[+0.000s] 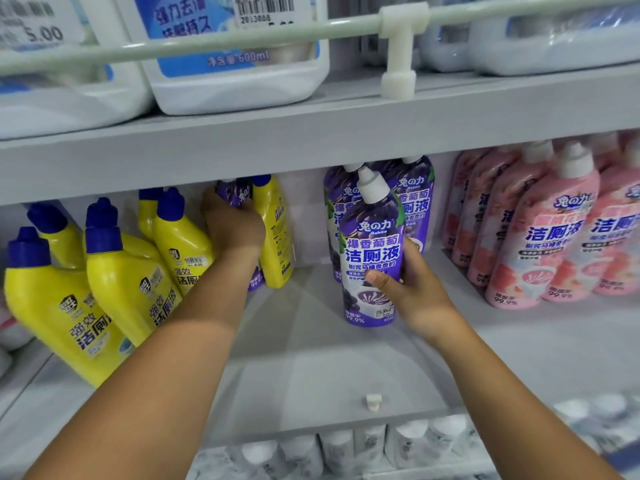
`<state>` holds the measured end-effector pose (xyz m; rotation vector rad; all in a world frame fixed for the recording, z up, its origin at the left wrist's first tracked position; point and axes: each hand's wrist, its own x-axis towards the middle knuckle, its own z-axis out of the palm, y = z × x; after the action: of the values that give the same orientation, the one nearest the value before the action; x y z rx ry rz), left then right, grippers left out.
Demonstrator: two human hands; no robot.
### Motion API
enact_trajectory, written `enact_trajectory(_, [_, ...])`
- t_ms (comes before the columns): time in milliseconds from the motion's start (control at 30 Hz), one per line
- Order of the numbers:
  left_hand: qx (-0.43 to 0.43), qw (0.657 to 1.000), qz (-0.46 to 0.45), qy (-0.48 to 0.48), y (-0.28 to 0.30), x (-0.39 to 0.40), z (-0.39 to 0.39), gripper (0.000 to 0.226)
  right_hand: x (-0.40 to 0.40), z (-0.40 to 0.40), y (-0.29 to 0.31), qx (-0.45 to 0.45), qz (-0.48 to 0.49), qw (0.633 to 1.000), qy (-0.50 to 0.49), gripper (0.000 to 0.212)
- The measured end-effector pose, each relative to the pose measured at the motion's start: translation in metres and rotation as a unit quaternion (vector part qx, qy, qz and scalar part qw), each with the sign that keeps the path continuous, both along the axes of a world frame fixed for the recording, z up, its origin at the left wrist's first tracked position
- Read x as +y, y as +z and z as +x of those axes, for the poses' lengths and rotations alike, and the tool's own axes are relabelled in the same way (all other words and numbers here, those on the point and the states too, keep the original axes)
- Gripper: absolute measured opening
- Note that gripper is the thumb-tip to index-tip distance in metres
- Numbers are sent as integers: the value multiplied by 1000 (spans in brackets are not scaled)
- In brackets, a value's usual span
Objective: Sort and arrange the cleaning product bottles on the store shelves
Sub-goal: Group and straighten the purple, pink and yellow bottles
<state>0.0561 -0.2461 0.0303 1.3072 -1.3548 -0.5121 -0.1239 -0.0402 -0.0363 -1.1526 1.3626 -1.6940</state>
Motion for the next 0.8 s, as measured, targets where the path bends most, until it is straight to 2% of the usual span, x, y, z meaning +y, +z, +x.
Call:
enact_trajectory(200, [-45, 981, -184, -28, -14, 60, 0, 46, -1, -3, 0, 18, 4, 1000, 6, 50])
enact_trajectory(300, [-18, 969, -233, -77, -9, 95, 5, 51, -1, -5, 0, 29, 5, 1000, 8, 49])
enact_trajectory(467, [35, 982, -112, -145, 2, 129, 18, 52, -3, -5, -2, 29, 8, 1000, -6, 49])
enact_trajectory(567, [61, 977, -45, -200, -10, 139, 21, 47, -3, -3, -2, 37, 7, 999, -32, 50])
enact_trajectory(633, [59, 966, -27, -249, -18, 145, 16, 41, 0, -7, -1, 47, 11, 998, -43, 49])
enact_trajectory(800, [70, 954, -4, -291, -22, 133, -6, 52, 12, -30, -3, 63, 16, 996, -62, 53])
